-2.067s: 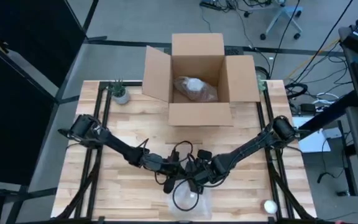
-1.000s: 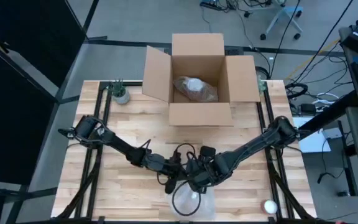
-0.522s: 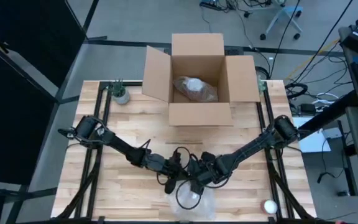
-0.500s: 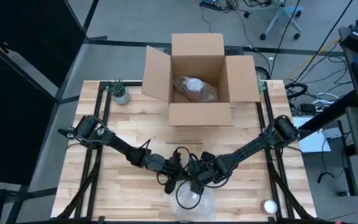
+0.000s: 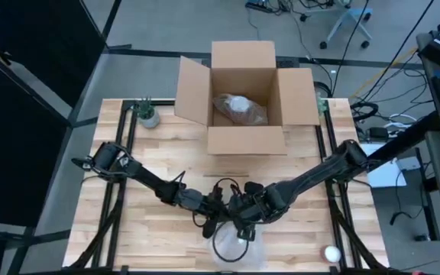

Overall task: Wrap mug
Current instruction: Wrap the orange patterned mug with the transparent bubble wrap

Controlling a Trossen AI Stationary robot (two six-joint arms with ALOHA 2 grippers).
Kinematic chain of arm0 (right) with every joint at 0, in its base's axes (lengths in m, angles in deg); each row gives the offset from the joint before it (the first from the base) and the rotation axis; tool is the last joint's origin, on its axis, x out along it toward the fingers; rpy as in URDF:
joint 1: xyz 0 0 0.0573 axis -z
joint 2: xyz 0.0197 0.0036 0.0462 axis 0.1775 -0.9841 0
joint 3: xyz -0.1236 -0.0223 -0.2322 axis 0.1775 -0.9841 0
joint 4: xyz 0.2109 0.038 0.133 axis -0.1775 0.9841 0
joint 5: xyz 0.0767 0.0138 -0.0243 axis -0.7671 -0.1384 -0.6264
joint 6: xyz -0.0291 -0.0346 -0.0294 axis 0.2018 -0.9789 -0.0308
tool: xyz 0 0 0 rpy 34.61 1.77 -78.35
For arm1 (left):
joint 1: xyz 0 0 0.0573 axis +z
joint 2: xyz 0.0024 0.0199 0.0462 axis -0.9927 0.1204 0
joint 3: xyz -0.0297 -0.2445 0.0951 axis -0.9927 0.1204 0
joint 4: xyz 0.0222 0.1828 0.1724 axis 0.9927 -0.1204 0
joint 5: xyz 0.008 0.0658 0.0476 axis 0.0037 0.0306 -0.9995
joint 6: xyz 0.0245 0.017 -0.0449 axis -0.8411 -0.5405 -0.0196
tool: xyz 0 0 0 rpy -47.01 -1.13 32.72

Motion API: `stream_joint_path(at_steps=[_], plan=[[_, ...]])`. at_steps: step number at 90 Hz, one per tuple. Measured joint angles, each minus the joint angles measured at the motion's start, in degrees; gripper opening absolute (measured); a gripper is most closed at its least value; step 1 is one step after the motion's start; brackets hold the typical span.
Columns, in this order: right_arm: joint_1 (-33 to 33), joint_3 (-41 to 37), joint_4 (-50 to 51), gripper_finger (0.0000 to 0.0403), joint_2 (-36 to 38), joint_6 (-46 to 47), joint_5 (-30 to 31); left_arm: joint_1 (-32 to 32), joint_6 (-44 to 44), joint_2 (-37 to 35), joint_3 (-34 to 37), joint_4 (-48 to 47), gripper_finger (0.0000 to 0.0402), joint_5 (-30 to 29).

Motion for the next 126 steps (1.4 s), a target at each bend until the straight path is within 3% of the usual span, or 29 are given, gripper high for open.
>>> stream_joint_path(at_steps=[28,41,69,87,126], plan=[[-3.54,3.15,8.12,0.0192,0.31,2.05,2.15,0.0,0.0,0.0,0.0,0.0,0.0,0.01],[-4.84,1.35,6.94,0.0192,-0.09,4.95,11.66,0.0,-0.01,0.0,0.0,0.0,0.0,-0.02],[-5.24,-7.99,-8.33,0.0185,-3.01,5.37,9.05,0.0,0.0,0.0,0.0,0.02,0.0,-0.02],[-4.67,-11.13,-10.8,0.0169,-4.45,6.38,8.38,0.04,0.02,0.02,-0.02,0.2,0.0,-0.24],[-5.23,2.72,-1.54,0.0155,-3.5,-2.22,5.33,-0.04,-0.02,0.02,0.04,0.11,0.0,0.0]])
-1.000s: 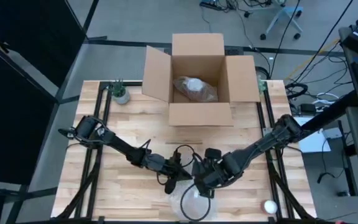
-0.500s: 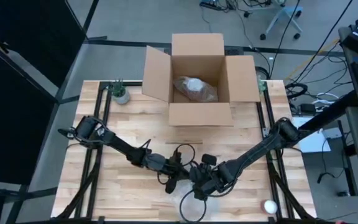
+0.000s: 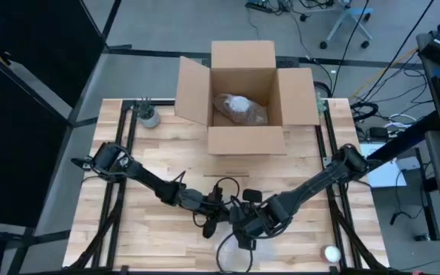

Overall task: Wrap mug
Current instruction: Wrap the orange patterned mug with the transparent bubble wrap

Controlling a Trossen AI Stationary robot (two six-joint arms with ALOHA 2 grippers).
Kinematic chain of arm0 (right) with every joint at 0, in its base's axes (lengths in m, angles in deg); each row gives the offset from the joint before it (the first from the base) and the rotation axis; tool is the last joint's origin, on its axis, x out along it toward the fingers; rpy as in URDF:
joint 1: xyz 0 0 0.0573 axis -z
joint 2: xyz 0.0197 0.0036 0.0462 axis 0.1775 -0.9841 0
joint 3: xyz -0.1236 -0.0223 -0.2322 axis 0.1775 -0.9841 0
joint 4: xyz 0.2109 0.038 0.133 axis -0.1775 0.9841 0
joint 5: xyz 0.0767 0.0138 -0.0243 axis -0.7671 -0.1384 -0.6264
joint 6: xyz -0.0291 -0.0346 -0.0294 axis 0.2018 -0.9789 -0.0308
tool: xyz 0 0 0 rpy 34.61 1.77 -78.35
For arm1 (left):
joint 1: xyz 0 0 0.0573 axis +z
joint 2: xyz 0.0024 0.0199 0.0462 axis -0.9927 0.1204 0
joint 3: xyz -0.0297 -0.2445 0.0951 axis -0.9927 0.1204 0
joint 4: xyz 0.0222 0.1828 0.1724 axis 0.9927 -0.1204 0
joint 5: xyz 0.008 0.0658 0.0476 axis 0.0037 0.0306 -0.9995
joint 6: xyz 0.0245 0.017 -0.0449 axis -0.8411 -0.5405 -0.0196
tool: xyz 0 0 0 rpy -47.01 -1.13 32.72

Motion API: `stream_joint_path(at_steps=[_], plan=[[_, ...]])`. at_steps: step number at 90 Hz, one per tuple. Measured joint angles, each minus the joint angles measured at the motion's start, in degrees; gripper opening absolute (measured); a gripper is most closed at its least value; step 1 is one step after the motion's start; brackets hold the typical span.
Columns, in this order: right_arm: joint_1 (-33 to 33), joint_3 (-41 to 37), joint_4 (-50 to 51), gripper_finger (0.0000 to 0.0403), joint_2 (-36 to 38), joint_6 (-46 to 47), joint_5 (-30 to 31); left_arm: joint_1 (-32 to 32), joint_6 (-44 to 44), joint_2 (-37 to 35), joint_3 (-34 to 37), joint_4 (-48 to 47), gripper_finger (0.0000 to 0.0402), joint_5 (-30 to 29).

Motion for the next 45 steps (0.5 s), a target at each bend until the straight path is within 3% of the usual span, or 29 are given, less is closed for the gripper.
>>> stream_joint_path(at_steps=[24,45], plan=[[-0.78,5.28,9.79,0.0155,-0.02,0.21,0.2,0.02,-0.01,0.0,-0.01,0.02,0.0,-0.01],[-0.74,3.45,8.16,0.014,-0.48,0.35,0.92,0.02,-0.02,0.0,-0.01,0.02,0.0,-0.01]])
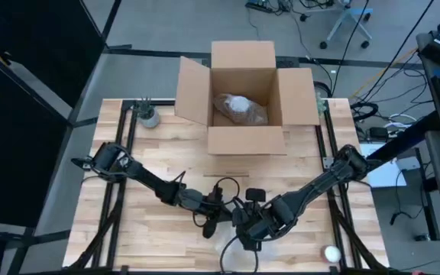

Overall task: Wrap mug
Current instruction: Wrap the orange patterned mug with the transparent bubble wrap

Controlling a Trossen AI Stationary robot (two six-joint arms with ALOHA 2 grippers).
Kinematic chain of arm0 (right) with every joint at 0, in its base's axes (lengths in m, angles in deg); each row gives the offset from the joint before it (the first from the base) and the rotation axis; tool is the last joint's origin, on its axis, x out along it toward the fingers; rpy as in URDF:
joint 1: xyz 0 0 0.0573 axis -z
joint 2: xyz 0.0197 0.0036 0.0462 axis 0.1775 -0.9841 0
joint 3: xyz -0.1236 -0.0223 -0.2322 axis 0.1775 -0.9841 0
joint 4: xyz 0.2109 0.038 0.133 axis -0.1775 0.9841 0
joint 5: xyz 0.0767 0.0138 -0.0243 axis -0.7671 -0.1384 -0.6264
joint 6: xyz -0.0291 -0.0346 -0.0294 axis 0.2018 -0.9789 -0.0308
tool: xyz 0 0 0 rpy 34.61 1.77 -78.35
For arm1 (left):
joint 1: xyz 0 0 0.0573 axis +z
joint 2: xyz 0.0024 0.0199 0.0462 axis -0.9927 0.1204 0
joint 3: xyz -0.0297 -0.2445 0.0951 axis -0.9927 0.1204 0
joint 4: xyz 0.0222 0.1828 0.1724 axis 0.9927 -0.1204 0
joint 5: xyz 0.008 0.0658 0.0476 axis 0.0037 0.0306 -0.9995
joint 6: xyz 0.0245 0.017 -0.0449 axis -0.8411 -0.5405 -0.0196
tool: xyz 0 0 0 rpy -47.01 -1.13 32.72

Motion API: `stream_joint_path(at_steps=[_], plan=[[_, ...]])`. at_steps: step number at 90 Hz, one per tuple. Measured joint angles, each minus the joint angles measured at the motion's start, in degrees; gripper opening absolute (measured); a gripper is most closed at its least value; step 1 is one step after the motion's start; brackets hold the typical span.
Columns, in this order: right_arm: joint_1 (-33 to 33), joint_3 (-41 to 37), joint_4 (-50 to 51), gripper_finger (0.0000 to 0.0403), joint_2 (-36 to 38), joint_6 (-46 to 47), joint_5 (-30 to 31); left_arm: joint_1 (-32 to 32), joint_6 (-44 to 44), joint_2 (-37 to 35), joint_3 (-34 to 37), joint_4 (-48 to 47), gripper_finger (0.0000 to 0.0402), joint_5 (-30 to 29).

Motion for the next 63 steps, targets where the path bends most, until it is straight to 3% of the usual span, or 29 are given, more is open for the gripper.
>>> stream_joint_path(at_steps=[19,28,40,63], plan=[[1.62,-11.42,-11.82,0.0083,-3.31,1.84,-1.02,0.0,0.0,0.0,-0.02,0.02,0.0,0.02],[2.97,-14.77,-17.95,0.0063,-4.51,2.02,-6.03,0.02,-0.02,0.0,-0.02,0.02,0.0,-0.02],[4.39,-14.7,-16.73,0.0046,-4.54,1.91,-11.84,0.02,-0.02,0.0,-0.02,0.02,0.0,-0.02],[4.54,-5.8,-10.02,0.0039,-2.21,-2.48,-12.85,0.02,-0.02,-0.02,0.0,0.0,0.0,0.0]])
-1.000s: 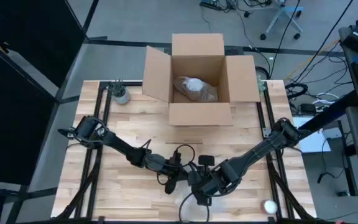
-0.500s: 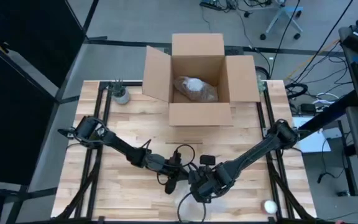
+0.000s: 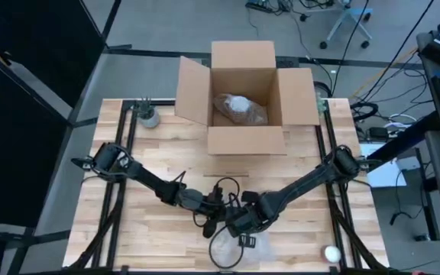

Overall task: Wrap mug
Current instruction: Wrap the orange patterned mug with the transparent bubble wrap

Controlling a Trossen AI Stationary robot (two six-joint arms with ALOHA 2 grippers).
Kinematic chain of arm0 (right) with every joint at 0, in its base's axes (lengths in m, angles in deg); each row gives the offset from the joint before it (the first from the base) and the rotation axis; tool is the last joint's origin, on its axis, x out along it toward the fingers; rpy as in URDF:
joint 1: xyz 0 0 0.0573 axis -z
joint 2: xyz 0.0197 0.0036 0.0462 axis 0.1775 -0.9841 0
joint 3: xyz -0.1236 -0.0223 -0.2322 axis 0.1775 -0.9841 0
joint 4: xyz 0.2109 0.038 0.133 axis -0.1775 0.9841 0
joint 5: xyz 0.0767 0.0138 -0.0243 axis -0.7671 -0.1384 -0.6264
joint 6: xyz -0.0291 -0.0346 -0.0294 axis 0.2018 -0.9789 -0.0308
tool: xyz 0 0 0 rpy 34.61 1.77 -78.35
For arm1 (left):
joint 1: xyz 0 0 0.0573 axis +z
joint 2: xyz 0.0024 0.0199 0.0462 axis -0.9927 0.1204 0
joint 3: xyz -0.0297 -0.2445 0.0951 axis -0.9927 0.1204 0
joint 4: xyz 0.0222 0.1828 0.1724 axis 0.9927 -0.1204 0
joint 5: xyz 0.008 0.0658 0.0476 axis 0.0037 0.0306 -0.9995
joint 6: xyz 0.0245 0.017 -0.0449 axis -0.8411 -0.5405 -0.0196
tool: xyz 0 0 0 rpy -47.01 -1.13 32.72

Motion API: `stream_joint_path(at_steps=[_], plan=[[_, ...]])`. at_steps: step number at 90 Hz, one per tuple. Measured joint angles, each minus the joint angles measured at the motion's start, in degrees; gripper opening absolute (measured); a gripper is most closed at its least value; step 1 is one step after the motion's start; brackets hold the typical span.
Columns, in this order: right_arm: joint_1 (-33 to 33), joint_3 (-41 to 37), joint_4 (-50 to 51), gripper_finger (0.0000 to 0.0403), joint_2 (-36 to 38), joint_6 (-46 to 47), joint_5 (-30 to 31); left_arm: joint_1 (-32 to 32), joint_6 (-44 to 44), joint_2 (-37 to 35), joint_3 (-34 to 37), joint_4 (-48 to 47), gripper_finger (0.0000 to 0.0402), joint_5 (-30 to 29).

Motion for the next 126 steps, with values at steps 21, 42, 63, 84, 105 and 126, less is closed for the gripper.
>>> stream_joint_path(at_steps=[21,42,63,84,105,126], plan=[[-0.07,6.06,5.09,0.0038,-0.09,-3.85,0.26,0.0,-0.03,0.0,0.0,0.0,0.0,-0.02],[-0.01,9.71,11.28,0.0038,-0.09,-6.03,3.69,0.0,-0.04,0.0,0.0,0.0,0.0,-0.02],[0.0,10.56,16.05,0.0038,0.0,-5.42,5.29,0.0,-0.02,0.0,0.0,0.0,0.0,-0.02],[-0.22,0.21,6.94,0.0045,-0.44,1.91,6.47,0.0,-0.02,0.0,0.0,0.0,0.0,-0.02],[0.09,-4.22,4.27,0.0109,-0.31,3.99,6.23,0.0,0.0,0.0,-0.02,0.0,0.0,-0.09],[1.63,4.4,15.48,0.0175,0.28,0.41,1.85,-0.04,-0.01,0.0,0.04,-0.24,0.0,-0.01]])
